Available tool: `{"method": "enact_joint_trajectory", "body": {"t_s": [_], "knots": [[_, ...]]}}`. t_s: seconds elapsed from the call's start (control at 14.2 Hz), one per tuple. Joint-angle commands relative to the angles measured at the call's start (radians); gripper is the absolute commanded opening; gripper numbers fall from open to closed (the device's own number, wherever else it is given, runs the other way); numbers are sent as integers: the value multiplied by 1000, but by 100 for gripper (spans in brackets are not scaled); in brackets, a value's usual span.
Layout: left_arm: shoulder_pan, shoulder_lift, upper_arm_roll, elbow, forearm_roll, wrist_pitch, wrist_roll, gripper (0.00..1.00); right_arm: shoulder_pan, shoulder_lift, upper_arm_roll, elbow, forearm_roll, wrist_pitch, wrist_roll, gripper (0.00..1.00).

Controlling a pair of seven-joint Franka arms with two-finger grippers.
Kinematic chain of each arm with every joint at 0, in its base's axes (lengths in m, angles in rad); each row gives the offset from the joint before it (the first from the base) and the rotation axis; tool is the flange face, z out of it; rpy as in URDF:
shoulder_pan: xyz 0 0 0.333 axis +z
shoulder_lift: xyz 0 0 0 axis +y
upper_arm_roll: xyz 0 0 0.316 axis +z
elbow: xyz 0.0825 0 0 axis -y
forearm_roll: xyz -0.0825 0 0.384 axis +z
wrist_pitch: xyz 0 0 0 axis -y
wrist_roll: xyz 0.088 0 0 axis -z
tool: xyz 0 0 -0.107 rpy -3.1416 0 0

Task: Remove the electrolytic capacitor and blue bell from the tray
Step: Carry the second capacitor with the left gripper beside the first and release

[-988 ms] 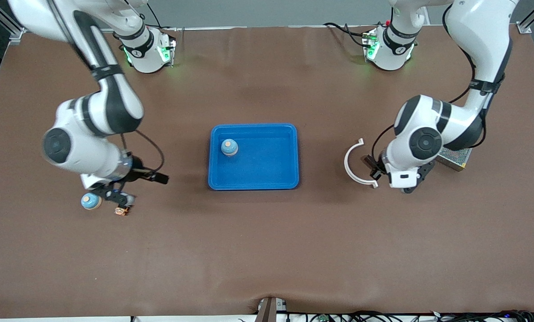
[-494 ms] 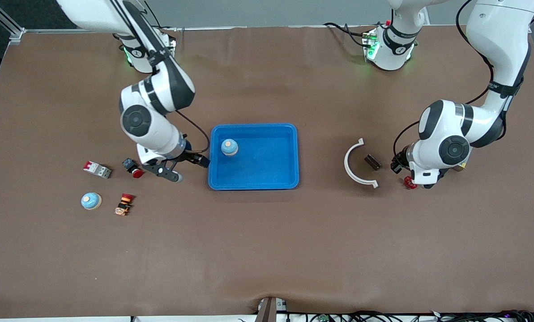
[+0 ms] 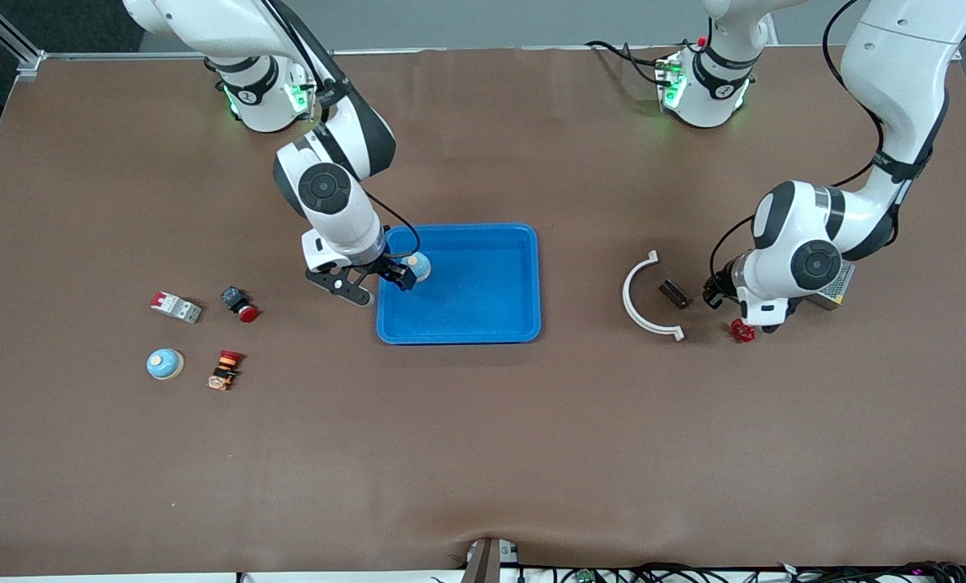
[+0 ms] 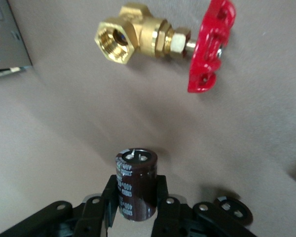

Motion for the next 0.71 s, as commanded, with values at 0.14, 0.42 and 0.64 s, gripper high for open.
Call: {"method": "enact_joint_trajectory", "body": {"t_s": [0.14, 0.42, 0.64], "knots": [[11, 11, -9, -7, 30, 13, 19, 97, 41, 41, -11, -49, -24, 112, 66, 100], [10, -29, -12, 6, 28, -6, 24, 100, 76, 73, -11, -47, -24, 144, 103, 100], [5, -70, -59, 76, 28, -101, 23, 100, 98, 86, -11, -45, -24, 144, 106, 100]]}}
